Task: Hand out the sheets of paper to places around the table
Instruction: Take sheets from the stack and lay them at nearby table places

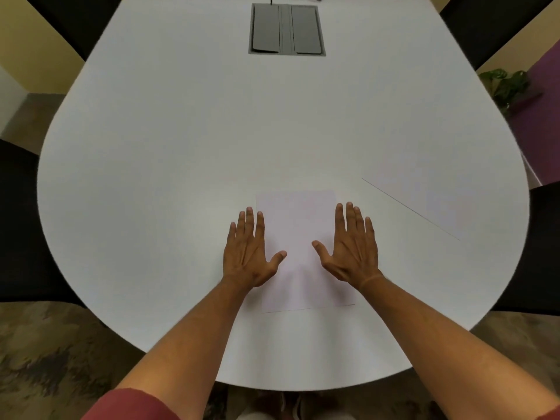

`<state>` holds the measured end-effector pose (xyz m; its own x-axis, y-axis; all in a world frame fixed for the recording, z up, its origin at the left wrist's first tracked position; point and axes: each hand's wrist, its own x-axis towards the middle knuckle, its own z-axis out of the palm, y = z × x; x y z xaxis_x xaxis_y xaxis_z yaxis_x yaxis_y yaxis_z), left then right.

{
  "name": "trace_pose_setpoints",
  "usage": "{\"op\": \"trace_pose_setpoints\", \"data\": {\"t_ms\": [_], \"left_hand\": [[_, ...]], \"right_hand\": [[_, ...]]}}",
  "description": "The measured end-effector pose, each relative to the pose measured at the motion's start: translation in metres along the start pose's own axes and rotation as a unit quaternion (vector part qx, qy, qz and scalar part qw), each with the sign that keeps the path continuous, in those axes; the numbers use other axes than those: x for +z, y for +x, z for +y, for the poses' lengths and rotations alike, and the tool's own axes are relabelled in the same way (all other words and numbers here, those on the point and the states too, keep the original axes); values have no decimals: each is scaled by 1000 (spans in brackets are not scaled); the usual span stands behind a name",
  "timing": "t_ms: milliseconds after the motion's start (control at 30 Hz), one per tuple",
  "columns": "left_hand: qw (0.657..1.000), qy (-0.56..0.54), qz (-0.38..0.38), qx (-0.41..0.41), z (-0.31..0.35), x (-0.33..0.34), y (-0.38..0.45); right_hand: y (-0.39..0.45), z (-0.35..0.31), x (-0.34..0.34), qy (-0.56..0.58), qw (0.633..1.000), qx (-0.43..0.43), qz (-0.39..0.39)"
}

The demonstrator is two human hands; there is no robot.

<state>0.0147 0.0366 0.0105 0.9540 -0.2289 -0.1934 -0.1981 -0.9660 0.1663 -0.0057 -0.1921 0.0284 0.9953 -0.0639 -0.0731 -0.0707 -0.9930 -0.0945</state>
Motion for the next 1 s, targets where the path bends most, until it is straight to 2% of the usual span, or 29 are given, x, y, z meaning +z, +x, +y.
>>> {"op": "trace_pose_setpoints", "data": {"t_ms": [200,333,600,833,1000], "left_hand": [[999,-21,-28,-33,-1,20,9],[989,-90,-51,-106,5,28,10],[976,-129,-2,-176,20,25,19],[936,-254,15,-245,30,24,21],[915,-296,40,-271,30,24,23]], "right_hand": [[12,5,19,20,999,8,-38],[17,8,24,39,997,55,-46],[26,14,26,95,987,104,-78],[25,18,26,228,952,173,-104],[28,23,26,309,923,208,-95]]}}
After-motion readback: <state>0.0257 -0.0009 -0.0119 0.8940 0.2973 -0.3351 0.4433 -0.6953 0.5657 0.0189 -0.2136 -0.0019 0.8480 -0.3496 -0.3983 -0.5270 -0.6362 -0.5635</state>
